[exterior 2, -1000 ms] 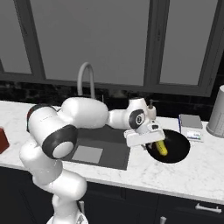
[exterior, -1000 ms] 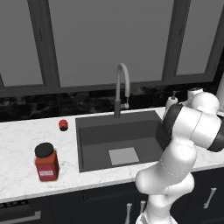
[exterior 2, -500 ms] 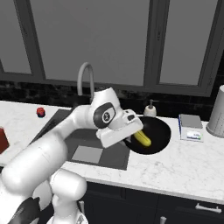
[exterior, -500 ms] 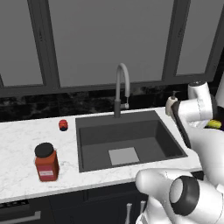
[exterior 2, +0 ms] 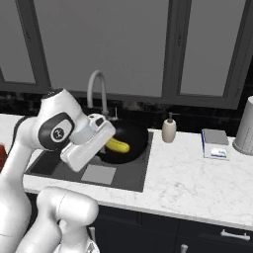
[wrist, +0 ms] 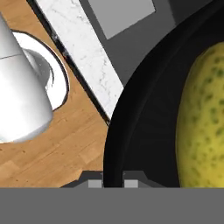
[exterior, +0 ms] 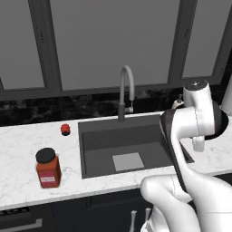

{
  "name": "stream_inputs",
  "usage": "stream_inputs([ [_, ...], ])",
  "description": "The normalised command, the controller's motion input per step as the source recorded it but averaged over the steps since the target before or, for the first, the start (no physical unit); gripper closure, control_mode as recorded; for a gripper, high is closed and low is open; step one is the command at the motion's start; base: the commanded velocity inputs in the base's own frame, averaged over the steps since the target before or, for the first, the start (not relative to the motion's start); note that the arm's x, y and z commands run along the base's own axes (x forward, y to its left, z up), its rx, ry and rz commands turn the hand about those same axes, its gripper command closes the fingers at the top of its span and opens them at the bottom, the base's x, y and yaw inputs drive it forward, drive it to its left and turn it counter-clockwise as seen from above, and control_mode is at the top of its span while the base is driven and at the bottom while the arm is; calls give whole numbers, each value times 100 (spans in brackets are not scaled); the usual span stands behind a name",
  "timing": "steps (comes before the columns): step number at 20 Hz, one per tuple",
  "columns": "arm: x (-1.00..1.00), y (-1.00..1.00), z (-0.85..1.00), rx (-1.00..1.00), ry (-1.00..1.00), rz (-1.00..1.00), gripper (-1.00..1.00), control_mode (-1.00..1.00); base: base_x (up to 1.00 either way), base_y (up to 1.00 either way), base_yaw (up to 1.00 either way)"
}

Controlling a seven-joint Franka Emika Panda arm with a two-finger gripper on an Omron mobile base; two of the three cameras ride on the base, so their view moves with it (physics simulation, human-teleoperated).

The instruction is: Pick the cucumber from the sink and place it in the bowl. Then pick the bowl and place it in the microwave. Then close the microwave door and press the start button.

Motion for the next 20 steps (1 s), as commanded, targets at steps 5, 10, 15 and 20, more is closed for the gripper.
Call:
stream_inputs([
  [5,-1,99,99,14,31,29,100,-100,0,0,0],
  [10,0,56,23,21,9,20,100,-100,0,0,0],
  [15,0,11,0,10,-12,9,100,-100,0,0,0],
  [20,0,9,-13,7,-17,10,100,-100,0,0,0],
])
